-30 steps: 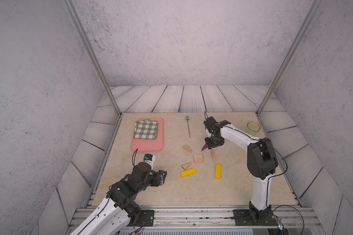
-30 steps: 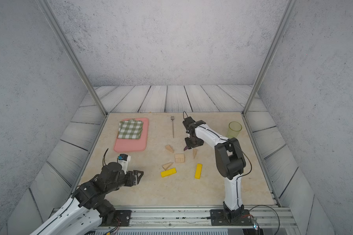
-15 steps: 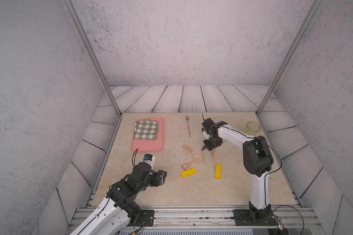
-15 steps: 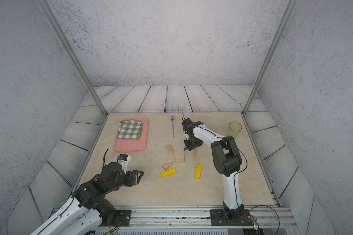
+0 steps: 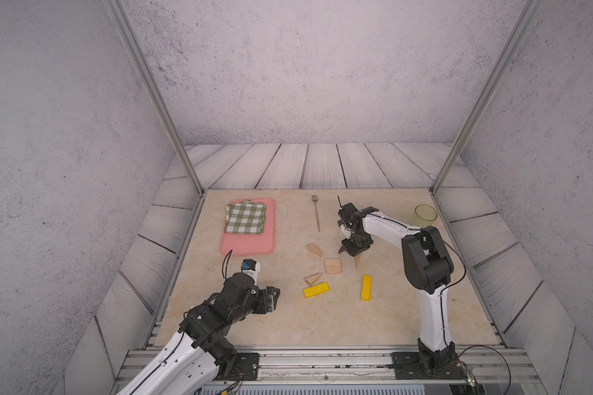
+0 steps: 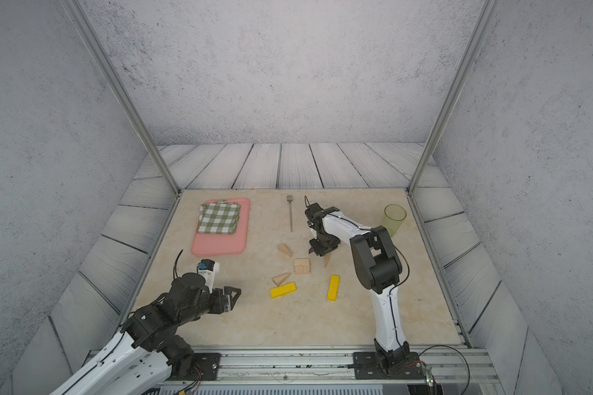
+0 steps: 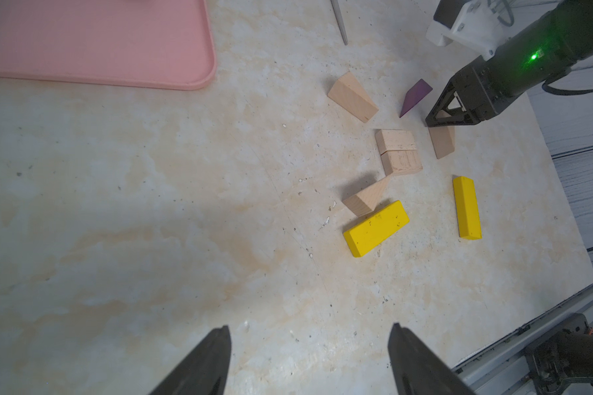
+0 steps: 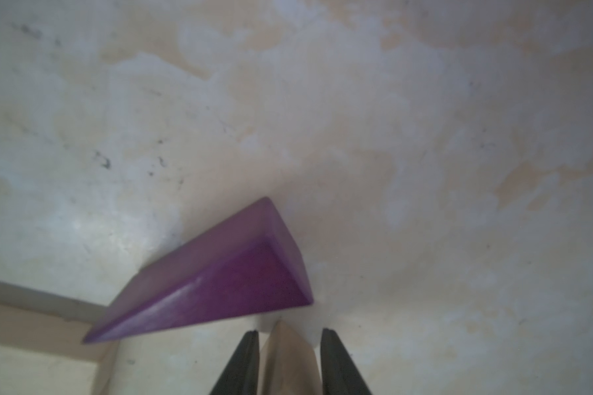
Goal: Assemble a small pinwheel with building blocks
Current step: Move the building block to the center of the board.
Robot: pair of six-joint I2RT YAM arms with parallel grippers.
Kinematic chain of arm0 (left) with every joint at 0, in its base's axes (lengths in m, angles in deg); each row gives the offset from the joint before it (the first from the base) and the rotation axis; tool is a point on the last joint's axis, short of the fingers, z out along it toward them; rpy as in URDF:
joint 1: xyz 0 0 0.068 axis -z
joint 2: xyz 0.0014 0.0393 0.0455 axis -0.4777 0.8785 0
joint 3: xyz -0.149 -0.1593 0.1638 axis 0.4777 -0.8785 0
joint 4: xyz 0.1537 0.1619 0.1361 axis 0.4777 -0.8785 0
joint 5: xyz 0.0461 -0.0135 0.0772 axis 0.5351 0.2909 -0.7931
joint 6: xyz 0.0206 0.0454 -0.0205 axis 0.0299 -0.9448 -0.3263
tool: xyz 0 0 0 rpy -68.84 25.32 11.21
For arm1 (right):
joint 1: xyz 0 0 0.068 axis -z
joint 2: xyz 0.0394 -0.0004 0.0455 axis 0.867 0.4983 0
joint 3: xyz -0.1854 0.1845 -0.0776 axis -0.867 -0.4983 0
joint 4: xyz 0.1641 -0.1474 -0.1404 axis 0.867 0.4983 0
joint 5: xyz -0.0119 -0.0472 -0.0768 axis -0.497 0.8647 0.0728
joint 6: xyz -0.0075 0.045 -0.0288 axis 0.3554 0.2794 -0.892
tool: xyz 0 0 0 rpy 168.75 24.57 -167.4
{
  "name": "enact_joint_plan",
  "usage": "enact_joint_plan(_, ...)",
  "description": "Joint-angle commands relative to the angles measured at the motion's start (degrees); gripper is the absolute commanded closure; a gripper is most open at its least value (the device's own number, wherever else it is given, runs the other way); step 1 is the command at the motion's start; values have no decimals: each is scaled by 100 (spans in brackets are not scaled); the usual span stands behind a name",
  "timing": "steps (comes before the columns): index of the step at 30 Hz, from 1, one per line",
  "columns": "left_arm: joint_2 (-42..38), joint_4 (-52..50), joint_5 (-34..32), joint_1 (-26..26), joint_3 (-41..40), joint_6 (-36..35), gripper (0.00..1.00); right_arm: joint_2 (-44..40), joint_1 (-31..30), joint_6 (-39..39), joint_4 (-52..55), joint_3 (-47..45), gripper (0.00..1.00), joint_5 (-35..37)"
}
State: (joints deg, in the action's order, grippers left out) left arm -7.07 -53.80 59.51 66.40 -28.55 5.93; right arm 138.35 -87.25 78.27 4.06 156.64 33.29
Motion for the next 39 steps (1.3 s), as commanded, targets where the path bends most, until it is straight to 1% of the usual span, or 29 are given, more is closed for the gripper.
enact_joint_plan(1, 18, -96, -42, -34, -28, -4, 21, 80, 106, 356, 243, -132, 69, 218)
enact_joint_plan(6, 34, -2, 0, -34, -91, 20, 21, -188, 112, 1022, 350, -522, 73, 208)
enact_joint_plan(9, 32, 25, 28, -34, -109, 36, 21, -373, 115, 1476, 418, -730, 72, 42)
enact_joint_plan(14, -36, 26, 37, -34, -143, 53, 21, -635, 112, 2126, 402, -999, 71, -464)
enact_joint_plan(17, -89, 21, 46, -34, -161, 75, 21, -811, 108, 2317, 348, -1080, 69, -694)
enact_joint_plan(21, -171, -15, 37, -34, -188, 101, 21, -1078, 105, 2175, 498, -882, 61, -606)
enact_joint_plan(23, -206, -37, 20, -34, -188, 110, 21, -1270, 112, 1976, 638, -729, 54, -348)
enact_joint_plan(25, -234, -44, 4, -34, -199, 119, 21, -1452, 104, 1731, 731, -650, 48, -96)
enact_joint_plan(28, -258, -35, -7, -34, -222, 145, 21, -1765, 107, 1403, 863, -688, 42, 234)
enact_joint_plan(32, -259, -9, 11, -34, -240, 154, 20, -2096, 104, 1191, 1049, -1009, 38, 593)
enact_joint_plan(35, -250, 13, 19, -34, -241, 151, 20, -2339, 46, 1242, 1106, -1443, 38, 651)
enact_joint_plan(39, -246, 26, 32, -34, -249, 153, 20, -2615, -217, 1428, 877, -2084, 38, 654)
